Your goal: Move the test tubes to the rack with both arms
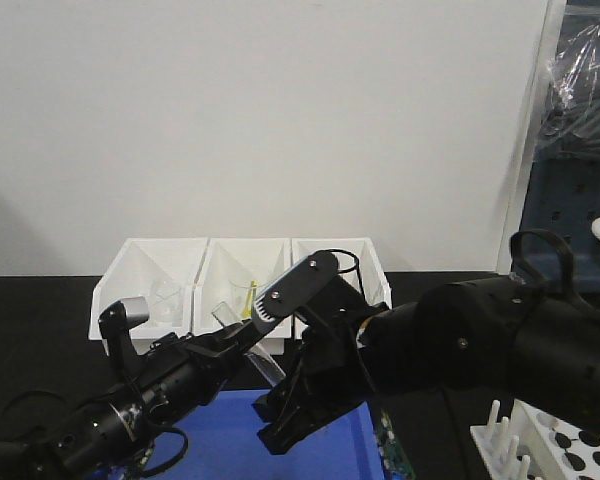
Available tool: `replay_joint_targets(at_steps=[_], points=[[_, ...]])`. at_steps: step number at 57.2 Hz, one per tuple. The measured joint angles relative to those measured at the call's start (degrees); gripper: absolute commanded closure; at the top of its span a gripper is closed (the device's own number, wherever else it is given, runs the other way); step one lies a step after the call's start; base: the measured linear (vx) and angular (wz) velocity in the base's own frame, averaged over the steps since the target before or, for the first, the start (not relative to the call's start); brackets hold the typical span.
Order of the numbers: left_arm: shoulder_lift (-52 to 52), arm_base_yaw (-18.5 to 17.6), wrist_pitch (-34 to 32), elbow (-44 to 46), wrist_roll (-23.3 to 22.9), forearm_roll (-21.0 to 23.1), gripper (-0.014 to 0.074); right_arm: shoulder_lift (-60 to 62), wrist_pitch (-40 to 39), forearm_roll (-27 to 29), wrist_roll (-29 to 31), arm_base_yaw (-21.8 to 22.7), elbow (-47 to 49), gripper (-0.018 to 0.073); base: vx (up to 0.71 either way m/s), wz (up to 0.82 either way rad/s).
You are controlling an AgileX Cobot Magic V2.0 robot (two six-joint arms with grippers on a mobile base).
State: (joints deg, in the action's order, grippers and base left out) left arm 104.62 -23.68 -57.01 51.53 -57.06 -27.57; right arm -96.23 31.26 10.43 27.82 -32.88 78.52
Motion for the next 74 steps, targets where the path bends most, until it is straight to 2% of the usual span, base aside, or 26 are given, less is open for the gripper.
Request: replay_joint_targets(at_steps=[7,17,25,36,45,57,74], points=[[0.0,0.0,-1.1,0.0,-0.2,-2.2,0.0601,-2.1,1.3,-0.6,0.2,0.0,2.8,0.0054,0.0,0.0],[0.0,0.0,-1.4,0.0,-2.4,-2.8,0.0601,-3.6,1.0,-2.6,0.2,0.0,3.8,0.0057,0.0,0.0],[0.0,0.0,-1.6,0.0,-3.0,-3.2,0.0601,-4.9,0.7,-2.8,0.2,0.0,3.8,0.0065,0.0,0.0],[0.0,0.0,-2.4,0.0,-3.4,-6.7,0.0601,-5.9,-1.7,-3.0,-0.1,0.0,3.8,0.0077,0.0,0.0],[0.0,0.0,-2.5,0.0,-3.4,-7.5,0.0601,-5.9,-2.4,-3.0,-0.4,0.0,3.8,0.0104,0.0,0.0],[0.0,0.0,-2.1,0.0,-3.4,-7.6,0.0601,-5.9,-2.4,-3.0,-2.9,0.0,3.8,0.0186,0.0,0.0],[0.0,0.0,-1.8,0.0,-3.4,-7.6,0.0589,-5.9,-1.3,-2.8,-3.1,0.0,3.8,0.0416,0.0,0.0]])
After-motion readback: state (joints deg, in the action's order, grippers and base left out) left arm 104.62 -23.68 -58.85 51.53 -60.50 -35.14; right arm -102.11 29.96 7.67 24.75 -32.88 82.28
